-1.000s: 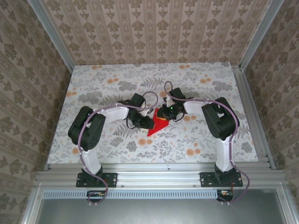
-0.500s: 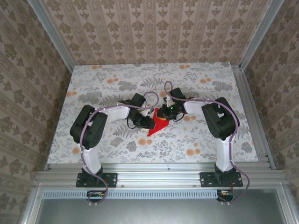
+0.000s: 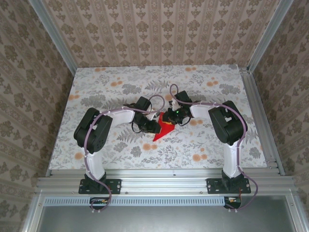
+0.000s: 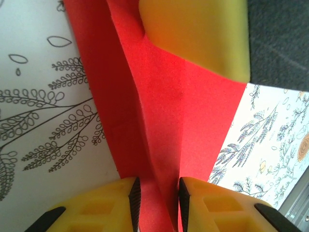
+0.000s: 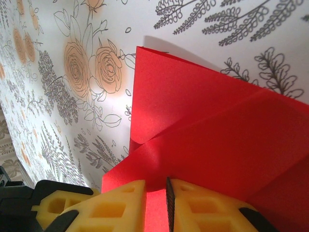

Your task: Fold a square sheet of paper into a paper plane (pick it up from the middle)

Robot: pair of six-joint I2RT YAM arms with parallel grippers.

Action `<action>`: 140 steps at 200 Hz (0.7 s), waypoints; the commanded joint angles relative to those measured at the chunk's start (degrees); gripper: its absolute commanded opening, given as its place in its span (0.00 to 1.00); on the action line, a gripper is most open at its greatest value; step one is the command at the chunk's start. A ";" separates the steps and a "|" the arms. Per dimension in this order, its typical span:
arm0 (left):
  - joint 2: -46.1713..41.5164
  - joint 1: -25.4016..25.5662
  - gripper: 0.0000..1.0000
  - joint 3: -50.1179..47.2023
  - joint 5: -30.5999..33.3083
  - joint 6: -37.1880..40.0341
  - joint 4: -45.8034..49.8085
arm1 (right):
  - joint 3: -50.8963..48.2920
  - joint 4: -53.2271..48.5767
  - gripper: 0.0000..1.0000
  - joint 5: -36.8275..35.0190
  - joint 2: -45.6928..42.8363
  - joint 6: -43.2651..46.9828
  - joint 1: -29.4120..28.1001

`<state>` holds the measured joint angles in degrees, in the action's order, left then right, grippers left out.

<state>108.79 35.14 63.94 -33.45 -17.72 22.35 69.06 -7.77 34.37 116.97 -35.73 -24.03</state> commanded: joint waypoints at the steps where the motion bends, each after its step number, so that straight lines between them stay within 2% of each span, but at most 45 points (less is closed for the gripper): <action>1: 0.24 -0.63 0.29 -0.62 -0.99 0.49 -0.62 | -0.71 -2.73 0.23 -0.97 0.26 1.09 0.29; 90: 1.97 -2.36 0.27 -2.15 -3.02 0.05 -2.76 | -1.29 -3.25 0.23 -1.76 0.18 1.53 0.29; 100: 2.34 -2.52 0.26 -2.13 -4.91 -0.02 -2.97 | -1.34 -3.39 0.23 -1.92 0.18 1.68 0.31; 140: 2.81 -2.84 0.25 -2.26 -4.35 0.22 -2.51 | -1.32 -3.47 0.23 -2.11 0.18 1.79 0.39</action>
<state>109.80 32.51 62.65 -38.30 -17.74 20.12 69.04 -7.79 34.33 116.97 -35.51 -23.99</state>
